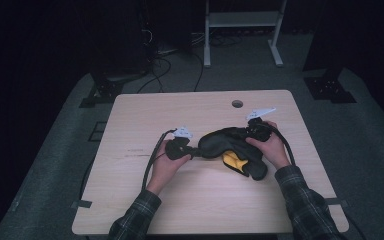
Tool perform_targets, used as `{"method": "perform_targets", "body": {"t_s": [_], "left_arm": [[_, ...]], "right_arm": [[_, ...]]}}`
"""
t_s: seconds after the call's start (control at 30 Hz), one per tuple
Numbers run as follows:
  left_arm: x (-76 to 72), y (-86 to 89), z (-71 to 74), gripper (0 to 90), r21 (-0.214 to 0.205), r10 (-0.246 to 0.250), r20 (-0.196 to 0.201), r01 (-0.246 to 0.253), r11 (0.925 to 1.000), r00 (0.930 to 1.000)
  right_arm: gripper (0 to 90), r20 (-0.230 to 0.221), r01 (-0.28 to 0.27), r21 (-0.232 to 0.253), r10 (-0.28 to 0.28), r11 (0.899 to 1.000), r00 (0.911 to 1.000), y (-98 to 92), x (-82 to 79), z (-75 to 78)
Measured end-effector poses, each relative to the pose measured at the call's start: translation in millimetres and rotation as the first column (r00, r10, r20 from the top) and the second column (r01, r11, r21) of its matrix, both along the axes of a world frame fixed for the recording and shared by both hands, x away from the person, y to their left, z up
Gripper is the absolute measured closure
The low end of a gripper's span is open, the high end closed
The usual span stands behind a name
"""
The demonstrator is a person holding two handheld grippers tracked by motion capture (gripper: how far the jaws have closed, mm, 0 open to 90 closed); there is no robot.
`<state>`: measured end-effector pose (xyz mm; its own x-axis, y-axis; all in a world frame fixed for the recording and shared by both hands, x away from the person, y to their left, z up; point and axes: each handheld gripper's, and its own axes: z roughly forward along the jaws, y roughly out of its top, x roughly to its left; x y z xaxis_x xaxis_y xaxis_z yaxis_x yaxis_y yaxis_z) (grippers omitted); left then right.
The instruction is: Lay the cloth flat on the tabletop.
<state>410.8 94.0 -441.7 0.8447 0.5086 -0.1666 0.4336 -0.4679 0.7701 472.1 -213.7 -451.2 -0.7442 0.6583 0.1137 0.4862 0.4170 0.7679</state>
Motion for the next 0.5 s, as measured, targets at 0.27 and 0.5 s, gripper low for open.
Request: {"method": "perform_targets", "body": {"t_s": [0.27,0.5], "left_arm": [[1.4,3.0,0.4,85.9,0.0,0.009,-0.001,-0.009,1.0,1.0],[5.5,23.0,10.6,86.0,-0.007,0.052,0.017,-0.051,0.9987,0.9985]], "right_arm": [[85.5,-0.048,0.041,0.014,-0.04,0.999,0.9981,-4.9,0.5,0.6],[86.1,0.022,0.082,0.065,-0.083,0.995,0.9963,-24.8,-10.1,26.7]]}}
